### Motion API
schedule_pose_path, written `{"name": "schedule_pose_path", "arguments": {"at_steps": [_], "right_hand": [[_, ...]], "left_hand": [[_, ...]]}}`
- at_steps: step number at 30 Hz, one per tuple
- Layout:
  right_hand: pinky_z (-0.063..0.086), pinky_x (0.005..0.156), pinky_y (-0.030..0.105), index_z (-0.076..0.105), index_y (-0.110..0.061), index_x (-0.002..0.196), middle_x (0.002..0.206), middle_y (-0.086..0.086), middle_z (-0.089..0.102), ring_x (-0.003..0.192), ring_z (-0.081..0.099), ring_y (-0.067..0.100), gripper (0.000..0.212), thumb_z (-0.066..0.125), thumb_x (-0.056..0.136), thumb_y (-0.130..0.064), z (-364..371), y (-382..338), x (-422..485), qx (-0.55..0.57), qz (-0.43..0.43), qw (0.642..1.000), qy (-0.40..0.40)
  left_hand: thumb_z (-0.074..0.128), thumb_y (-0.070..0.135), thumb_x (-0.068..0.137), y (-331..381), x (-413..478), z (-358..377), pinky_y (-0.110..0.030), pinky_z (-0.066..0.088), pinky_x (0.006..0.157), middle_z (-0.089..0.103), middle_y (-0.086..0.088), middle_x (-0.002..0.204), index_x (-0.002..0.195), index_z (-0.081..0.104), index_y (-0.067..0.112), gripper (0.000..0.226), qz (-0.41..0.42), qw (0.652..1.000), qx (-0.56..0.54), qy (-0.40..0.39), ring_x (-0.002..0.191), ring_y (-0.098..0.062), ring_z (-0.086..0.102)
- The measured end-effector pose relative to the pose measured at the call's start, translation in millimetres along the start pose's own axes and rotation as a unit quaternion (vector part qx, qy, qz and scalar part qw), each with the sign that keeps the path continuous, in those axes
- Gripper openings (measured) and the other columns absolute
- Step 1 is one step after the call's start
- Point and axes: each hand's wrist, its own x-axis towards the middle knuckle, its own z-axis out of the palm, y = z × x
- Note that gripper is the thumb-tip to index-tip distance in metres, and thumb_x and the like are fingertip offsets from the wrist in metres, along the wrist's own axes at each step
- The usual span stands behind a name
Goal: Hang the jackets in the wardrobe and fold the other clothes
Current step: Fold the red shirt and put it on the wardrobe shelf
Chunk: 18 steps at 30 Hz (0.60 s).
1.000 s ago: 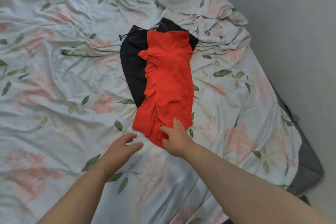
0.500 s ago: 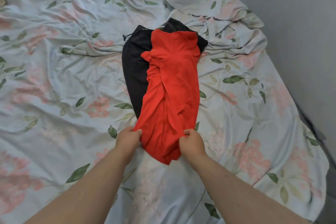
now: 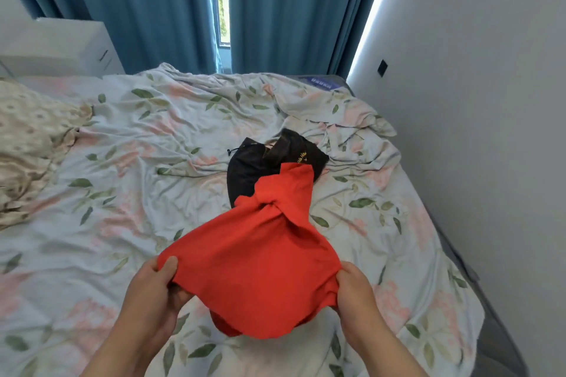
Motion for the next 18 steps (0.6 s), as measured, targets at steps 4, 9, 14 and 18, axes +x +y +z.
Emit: {"name": "schedule_pose_path", "arguments": {"at_steps": [4, 9, 14, 18], "right_hand": [[0.040, 0.058, 0.032, 0.064, -0.006, 0.097, 0.072, 0.010, 0.058, 0.063, 0.050, 0.019, 0.017, 0.047, 0.094, -0.005, 11, -53, -66, 0.010, -0.035, 0.998, -0.046], [0.039, 0.053, 0.029, 0.064, -0.006, 0.103, 0.067, 0.007, 0.056, 0.054, 0.048, 0.015, 0.017, 0.049, 0.097, 0.000, 32, -140, -145, 0.081, -0.115, 0.988, -0.071], [0.053, 0.063, 0.031, 0.067, 0.001, 0.107, 0.081, 0.014, 0.067, 0.070, 0.062, 0.022, 0.034, 0.038, 0.092, 0.013, 67, -224, -222, 0.203, -0.156, 0.957, -0.138], [0.056, 0.085, 0.035, 0.065, 0.004, 0.111, 0.096, 0.016, 0.066, 0.093, 0.066, 0.023, 0.049, 0.035, 0.080, 0.028, 99, -264, -286, 0.151, -0.241, 0.929, -0.237]], "left_hand": [[0.047, -0.001, 0.100, 85, -50, -10, -0.029, 0.059, 0.056, 0.072, -0.024, 0.090, 0.103, 0.058, -0.006, 0.013, 0.079, 0.997, 0.004, -0.019, 0.070, -0.020, 0.074], [0.057, -0.003, 0.094, 193, -111, -31, -0.025, 0.059, 0.057, 0.070, -0.011, 0.078, 0.113, 0.055, 0.009, 0.023, 0.186, 0.982, 0.006, -0.031, 0.065, -0.017, 0.071], [0.042, -0.004, 0.094, 284, -171, -49, -0.028, 0.061, 0.068, 0.072, -0.010, 0.085, 0.103, 0.063, 0.006, 0.025, 0.213, 0.967, -0.037, -0.134, 0.075, -0.016, 0.072], [0.028, -0.015, 0.083, 336, -218, -73, -0.036, 0.058, 0.089, 0.072, -0.007, 0.097, 0.112, 0.061, 0.007, 0.049, 0.239, 0.942, 0.004, -0.234, 0.101, -0.018, 0.068]]}}
